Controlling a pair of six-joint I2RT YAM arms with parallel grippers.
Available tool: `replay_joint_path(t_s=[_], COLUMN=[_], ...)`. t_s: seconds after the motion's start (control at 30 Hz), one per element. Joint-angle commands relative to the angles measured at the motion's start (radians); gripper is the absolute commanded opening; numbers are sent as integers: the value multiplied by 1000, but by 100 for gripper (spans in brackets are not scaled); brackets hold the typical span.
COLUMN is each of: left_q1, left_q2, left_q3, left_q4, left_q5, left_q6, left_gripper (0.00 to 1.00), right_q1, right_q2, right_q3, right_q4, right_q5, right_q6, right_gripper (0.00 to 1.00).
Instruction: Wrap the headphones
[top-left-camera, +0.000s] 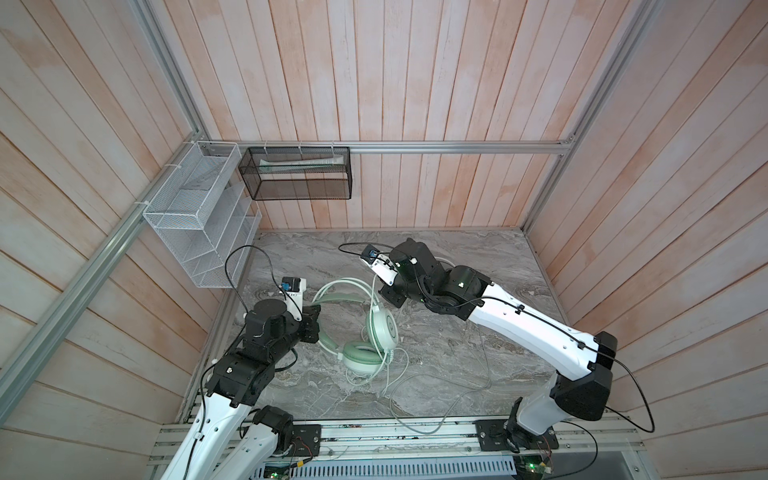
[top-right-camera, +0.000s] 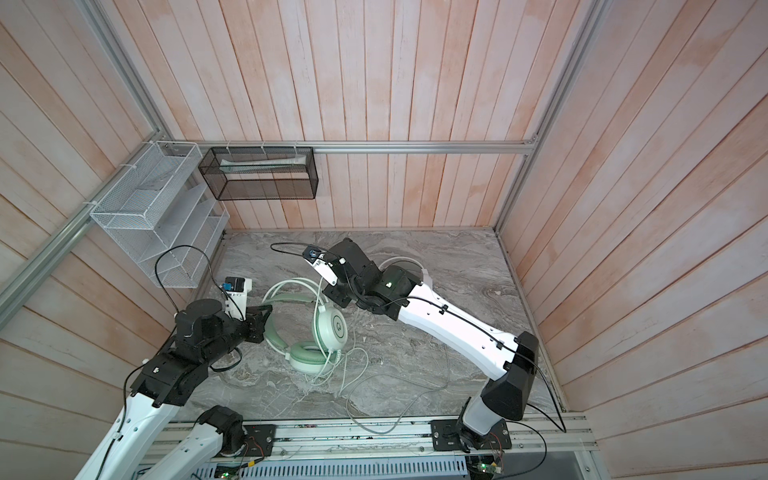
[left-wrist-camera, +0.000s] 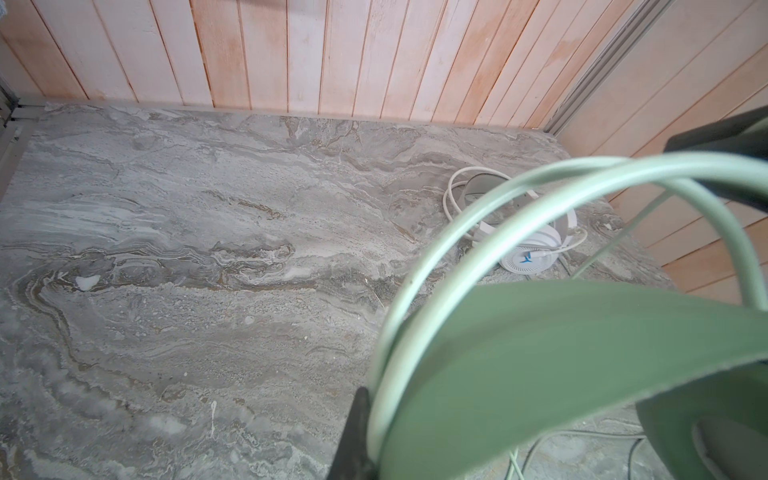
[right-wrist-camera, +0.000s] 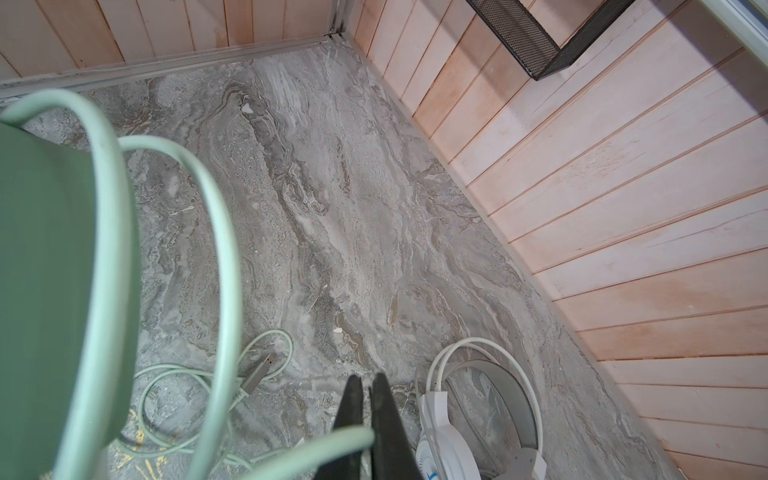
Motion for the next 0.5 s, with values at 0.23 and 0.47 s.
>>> replay_joint_path(t_s=[0.23,0.47], left_q1=[-4,-3], left_q2=[-6,6], left_q3=[28,38], left_q4=[120,124], left_q5=[140,187], left_q6=[-141,-206], left_gripper=[0,0], right_q1=[-37,-61], right_q2=[-22,-77], right_q3=[-84,-161], right_q4=[70,121], right_q5=[-33,-59], right_q6=[34,62], right_gripper=[8,34])
